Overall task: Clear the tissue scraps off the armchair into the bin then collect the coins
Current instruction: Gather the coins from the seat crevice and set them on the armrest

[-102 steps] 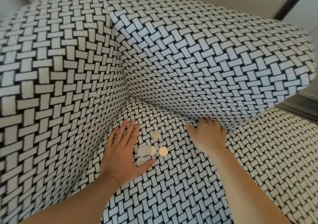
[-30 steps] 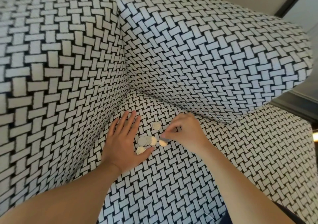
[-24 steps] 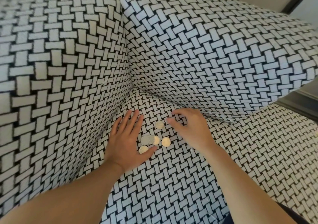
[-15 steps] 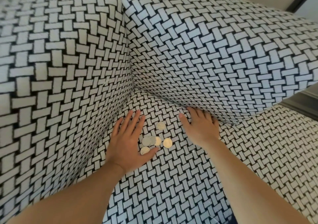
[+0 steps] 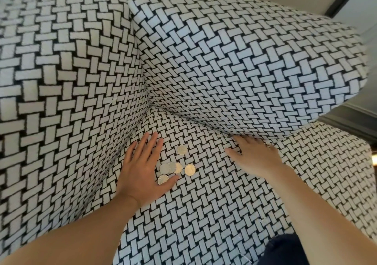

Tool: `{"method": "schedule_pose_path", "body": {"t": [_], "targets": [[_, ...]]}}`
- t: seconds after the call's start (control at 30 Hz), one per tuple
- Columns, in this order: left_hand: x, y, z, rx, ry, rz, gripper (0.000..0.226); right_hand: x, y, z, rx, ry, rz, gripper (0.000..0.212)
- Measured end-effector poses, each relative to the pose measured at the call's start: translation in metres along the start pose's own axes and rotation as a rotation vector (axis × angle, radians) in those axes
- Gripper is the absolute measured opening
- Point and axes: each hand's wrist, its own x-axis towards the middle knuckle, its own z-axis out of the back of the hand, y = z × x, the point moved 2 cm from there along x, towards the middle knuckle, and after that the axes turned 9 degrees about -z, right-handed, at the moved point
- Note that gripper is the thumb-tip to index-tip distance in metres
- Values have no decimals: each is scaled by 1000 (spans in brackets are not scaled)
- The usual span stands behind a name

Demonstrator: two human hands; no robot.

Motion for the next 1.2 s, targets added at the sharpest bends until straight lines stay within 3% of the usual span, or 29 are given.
{"method": "schedule_pose_path", "body": {"t": [0.33, 0.53, 0.87, 0.97, 1.07, 1.13, 1.2], "targets": [[0, 0, 0, -7, 3, 9, 95, 16, 23, 4, 89, 79, -136, 86], [1, 1, 0, 6, 9, 11, 94, 13, 29, -12, 6, -81, -133, 84], [1, 0, -1, 14, 14, 1, 95, 6, 28, -15, 18, -200, -72, 67], [1, 0, -1, 5, 1, -3, 95, 2, 26, -7, 30, -268, -34, 63], [1, 1, -1, 3, 2, -7, 95, -6, 32, 7, 105, -357, 16, 41], [1, 1, -1, -2, 2, -6, 95, -13, 46, 13, 213, -452, 158, 27], [1, 0, -1, -13, -5, -6, 95, -20, 62, 13, 349, -494, 380, 30]]}}
